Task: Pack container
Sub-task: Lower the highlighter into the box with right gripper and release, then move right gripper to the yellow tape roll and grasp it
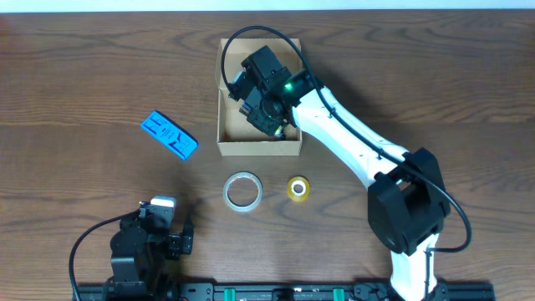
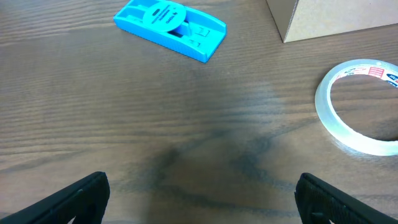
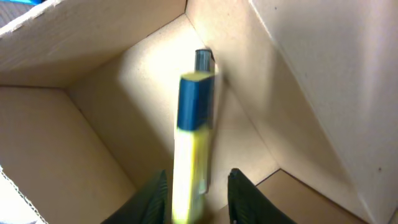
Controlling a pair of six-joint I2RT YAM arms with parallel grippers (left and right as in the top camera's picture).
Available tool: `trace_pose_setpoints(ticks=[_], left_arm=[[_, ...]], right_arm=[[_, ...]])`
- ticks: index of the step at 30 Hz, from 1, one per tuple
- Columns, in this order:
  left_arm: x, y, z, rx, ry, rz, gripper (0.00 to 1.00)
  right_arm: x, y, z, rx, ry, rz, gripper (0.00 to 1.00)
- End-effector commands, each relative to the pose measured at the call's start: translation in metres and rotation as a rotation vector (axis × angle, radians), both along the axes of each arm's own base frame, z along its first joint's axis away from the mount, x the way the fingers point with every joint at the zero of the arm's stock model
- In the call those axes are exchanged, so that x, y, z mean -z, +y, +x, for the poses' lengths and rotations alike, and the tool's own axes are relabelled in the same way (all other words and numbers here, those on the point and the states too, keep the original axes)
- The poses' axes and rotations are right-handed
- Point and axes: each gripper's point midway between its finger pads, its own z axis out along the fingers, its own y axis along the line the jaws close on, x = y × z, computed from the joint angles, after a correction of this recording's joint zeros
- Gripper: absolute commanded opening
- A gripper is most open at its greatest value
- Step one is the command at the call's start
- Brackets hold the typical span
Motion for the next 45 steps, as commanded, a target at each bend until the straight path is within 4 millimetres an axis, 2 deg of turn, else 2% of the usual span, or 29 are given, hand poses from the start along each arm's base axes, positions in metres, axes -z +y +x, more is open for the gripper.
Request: trace_pose_setpoints(ticks=[1,5,7,10,13,16,19,24,27,34,38,45], left_arm=[[0.004,0.001,-0.002,0.004,0.011,0.014,0.95],[0.004,0.001,-0.001,0.004,0.010,0.015,0.95],[0.004,0.001,-0.002,0.004,0.011,0.014,0.95],[0.004,0.001,-0.002,0.004,0.011,0.014,0.95],[0.004,0.001,-0.001,0.004,0.010,0.014,0.95],[0.004,0.001,-0.001,0.004,0.010,0.015,0.95],[0.004,0.001,-0.001,0.004,0.010,0.015,0.95],[0.004,0.001,-0.002,0.004,0.011,0.014,0.95],[0.004,0.001,-0.002,0.004,0.011,0.014,0.95],[0.004,0.001,-0.002,0.004,0.011,0.014,0.95],[0.004,0.001,-0.001,0.004,0.010,0.015,0.95],[0.004,0.001,-0.002,0.004,0.011,0.014,0.95]], right_arm=[[-0.008,0.005,0.007,-0.008,-0.029,0.013,0.34],[-0.014,0.008,0.014,-0.004,-0.063,0.031,0.36],[-0.027,0.012,0.019,0.003,-0.090,0.056,0.38],[-0.072,0.013,0.020,0.044,-0.127,0.111,0.48],[-0.105,0.001,0.006,0.091,-0.117,0.133,0.62],[-0.123,-0.021,-0.012,0.156,-0.075,0.132,0.64],[-0.127,-0.051,-0.028,0.260,-0.035,0.099,0.65],[-0.112,-0.093,-0.058,0.366,0.021,0.069,0.66],[-0.098,-0.110,-0.078,0.417,0.040,0.067,0.66],[-0.050,-0.143,-0.127,0.595,0.129,0.075,0.73],[-0.019,-0.150,-0.146,0.716,0.206,0.068,0.75],[0.022,-0.149,-0.155,0.863,0.262,0.124,0.74]])
